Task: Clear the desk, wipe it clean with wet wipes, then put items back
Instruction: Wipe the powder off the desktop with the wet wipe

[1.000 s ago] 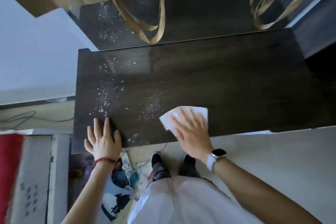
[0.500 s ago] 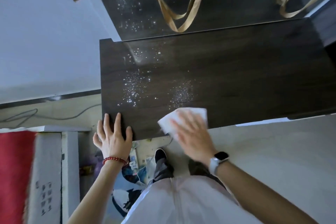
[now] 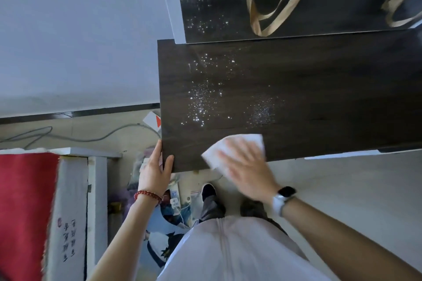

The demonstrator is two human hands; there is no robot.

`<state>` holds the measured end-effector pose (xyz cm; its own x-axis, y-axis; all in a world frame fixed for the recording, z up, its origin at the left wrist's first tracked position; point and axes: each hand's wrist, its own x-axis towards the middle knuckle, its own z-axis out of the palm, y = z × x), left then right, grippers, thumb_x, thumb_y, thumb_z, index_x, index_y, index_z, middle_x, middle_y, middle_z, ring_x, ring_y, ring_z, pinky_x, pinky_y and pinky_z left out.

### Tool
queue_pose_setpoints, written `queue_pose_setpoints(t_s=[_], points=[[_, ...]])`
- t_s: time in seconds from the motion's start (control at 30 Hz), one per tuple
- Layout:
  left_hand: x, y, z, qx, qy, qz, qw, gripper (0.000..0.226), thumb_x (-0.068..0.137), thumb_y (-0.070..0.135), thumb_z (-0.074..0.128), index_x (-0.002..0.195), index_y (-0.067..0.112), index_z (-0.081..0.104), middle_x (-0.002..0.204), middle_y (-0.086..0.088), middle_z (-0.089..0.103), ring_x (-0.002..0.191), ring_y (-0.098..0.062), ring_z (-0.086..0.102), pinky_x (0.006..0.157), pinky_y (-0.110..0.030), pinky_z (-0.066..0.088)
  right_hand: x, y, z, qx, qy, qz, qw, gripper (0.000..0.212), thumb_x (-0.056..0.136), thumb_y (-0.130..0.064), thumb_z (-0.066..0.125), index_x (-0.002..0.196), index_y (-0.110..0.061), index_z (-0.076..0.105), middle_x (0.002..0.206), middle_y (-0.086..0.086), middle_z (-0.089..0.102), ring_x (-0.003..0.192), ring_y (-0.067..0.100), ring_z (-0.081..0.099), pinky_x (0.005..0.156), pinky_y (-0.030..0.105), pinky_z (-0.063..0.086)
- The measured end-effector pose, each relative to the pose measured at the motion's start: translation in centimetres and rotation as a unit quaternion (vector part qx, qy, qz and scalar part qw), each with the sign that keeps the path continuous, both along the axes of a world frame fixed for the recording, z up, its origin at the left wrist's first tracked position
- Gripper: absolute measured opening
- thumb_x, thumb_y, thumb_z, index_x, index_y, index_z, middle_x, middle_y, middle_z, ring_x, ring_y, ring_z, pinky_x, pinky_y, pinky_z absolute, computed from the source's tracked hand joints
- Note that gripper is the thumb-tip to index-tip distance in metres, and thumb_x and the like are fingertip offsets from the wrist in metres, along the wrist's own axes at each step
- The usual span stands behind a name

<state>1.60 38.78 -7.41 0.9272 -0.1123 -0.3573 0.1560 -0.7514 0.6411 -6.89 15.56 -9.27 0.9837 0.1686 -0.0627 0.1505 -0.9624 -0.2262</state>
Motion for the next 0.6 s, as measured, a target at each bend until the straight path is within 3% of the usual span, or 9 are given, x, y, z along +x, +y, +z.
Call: queue_pose_setpoints(t_s=[0.07,0.13,0.2,0.27,0.33,0.4,0.47,0.53,0.6], points=[[-0.1,-0.2,0.0,-0.015,0.005,-0.005,1.0,0.056,0.093,0.02,0.045,0.142,0.018,0.02,0.133,-0.016,0.051,0.111,-0.034,0.054,0.086,-0.036,0.045,-0.4,-6.1,-0.4,-0.022,0.008,-0.18,0.983,0.051,0.098,-0.04,0.004,0.138,-0.023,0.031,0.149,0.015,0.028,0.132,0.042,0.026,0.102,0.057,0.028],[-0.1,-0.2,-0.3,-0.03,0.006,-0.01,0.999,0.056,0.094,0.021,0.041,0.143,0.02,0.014,0.132,-0.015,0.05,0.109,-0.033,0.053,0.085,-0.035,0.043,0.9,-9.5,0.2,0.018,0.052,-0.403,0.913,0.047,0.099,-0.037,0.013,0.144,-0.025,0.019,0.154,0.014,0.012,0.14,0.039,0.008,0.111,0.057,0.012],[-0.1,0.0,-0.8,-0.033,0.018,-0.014,0.999,0.057,0.095,0.024,0.038,0.143,0.023,0.009,0.133,-0.016,0.049,0.112,-0.034,0.051,0.09,-0.041,0.045,4.5,-9.0,0.6,0.063,0.08,-0.537,0.838,0.05,0.099,-0.036,0.022,0.146,-0.025,0.01,0.156,0.01,0.001,0.141,0.034,-0.005,0.112,0.052,-0.003],[-0.1,0.3,-1.2,-0.034,0.034,-0.013,0.999,0.056,0.095,0.026,0.036,0.143,0.026,0.006,0.133,-0.016,0.048,0.112,-0.035,0.05,0.092,-0.044,0.045,8.1,-5.0,0.4,0.057,0.052,-0.468,0.88,0.05,0.096,-0.038,0.025,0.143,-0.024,0.022,0.152,0.017,0.015,0.138,0.041,0.008,0.11,0.055,0.005],[0.0,0.3,-1.2,-0.04,0.043,-0.014,0.998,0.055,0.096,0.026,0.035,0.143,0.027,0.006,0.133,-0.015,0.049,0.111,-0.034,0.051,0.09,-0.043,0.046,9.3,1.7,-0.2,0.032,0.014,-0.284,0.958,0.048,0.089,-0.035,0.029,0.133,-0.019,0.041,0.14,0.022,0.038,0.125,0.048,0.031,0.103,0.058,0.021],[0.0,0.4,-1.2,-0.05,0.049,-0.011,0.998,0.053,0.096,0.024,0.034,0.143,0.026,0.008,0.128,-0.016,0.052,0.104,-0.032,0.055,0.082,-0.039,0.045,7.6,7.8,0.4,0.026,0.032,-0.094,0.995,0.049,0.09,-0.039,0.025,0.136,-0.025,0.038,0.146,0.013,0.035,0.133,0.043,0.026,0.109,0.056,0.014],[0.0,0.5,-1.0,-0.063,0.052,-0.016,0.997,0.052,0.097,0.021,0.032,0.143,0.025,0.009,0.124,-0.018,0.054,0.094,-0.025,0.055,0.075,-0.032,0.041,5.9,8.0,1.1,0.033,0.061,0.006,0.998,0.05,0.094,-0.043,0.013,0.139,-0.03,0.03,0.151,0.004,0.029,0.139,0.035,0.017,0.112,0.05,0.002],[0.0,0.7,-1.0,-0.081,0.054,-0.028,0.995,0.051,0.097,0.019,0.03,0.143,0.024,0.008,0.131,-0.017,0.049,0.097,-0.02,0.05,0.079,-0.028,0.038,4.4,3.4,0.6,0.0,0.04,-0.03,0.999,0.052,0.096,-0.042,0.004,0.138,-0.03,0.032,0.148,0.006,0.035,0.136,0.036,0.024,0.109,0.051,0.008],[0.1,0.7,-1.0,-0.098,0.056,-0.033,0.993,0.051,0.097,0.019,0.028,0.143,0.023,0.007,0.134,-0.016,0.045,0.1,-0.018,0.046,0.082,-0.027,0.035,2.9,-2.4,0.2,-0.014,0.059,-0.198,0.978,0.056,0.095,-0.042,0.001,0.142,-0.026,0.028,0.15,0.012,0.028,0.137,0.04,0.022,0.108,0.058,0.016]])
